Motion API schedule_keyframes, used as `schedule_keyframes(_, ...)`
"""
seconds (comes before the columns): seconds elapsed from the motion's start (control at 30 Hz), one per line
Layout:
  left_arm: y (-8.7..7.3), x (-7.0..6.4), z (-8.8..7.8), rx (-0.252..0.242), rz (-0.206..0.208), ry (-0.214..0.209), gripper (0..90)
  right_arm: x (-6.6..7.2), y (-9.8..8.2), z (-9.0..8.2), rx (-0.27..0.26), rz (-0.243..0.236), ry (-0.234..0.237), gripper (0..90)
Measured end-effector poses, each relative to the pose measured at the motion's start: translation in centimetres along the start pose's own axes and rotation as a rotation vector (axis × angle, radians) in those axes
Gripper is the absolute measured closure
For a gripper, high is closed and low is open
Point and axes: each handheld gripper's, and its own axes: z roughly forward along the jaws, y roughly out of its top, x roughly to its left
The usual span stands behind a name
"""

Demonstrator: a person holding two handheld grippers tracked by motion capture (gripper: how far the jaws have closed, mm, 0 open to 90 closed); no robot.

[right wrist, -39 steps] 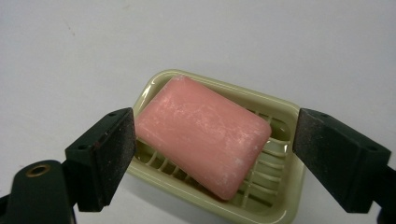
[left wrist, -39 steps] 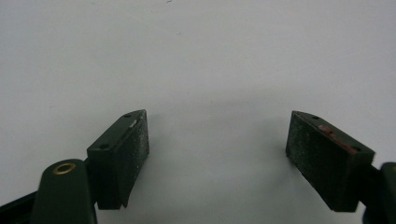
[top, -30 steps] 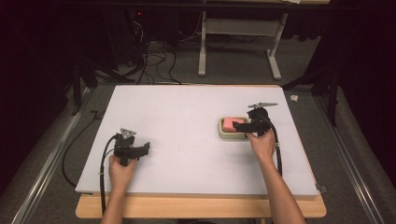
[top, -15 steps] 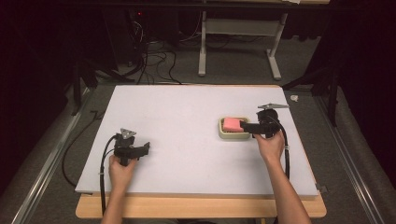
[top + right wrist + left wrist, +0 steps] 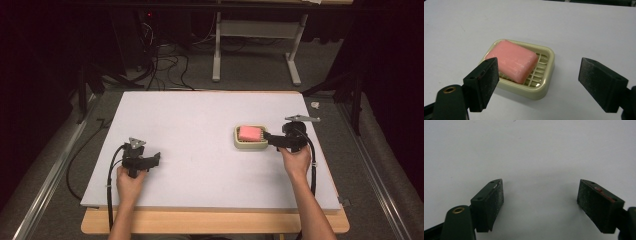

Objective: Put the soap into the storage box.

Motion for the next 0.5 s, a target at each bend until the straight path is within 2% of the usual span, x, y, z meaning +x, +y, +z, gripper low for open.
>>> schedule_keyframes(0.5, 0.0, 0.0, 0.0, 0.002, 0.001, -0.001, 21.9, -0.9, -1.3, -2.2, -0.054, 0.016, 0.011, 18.1)
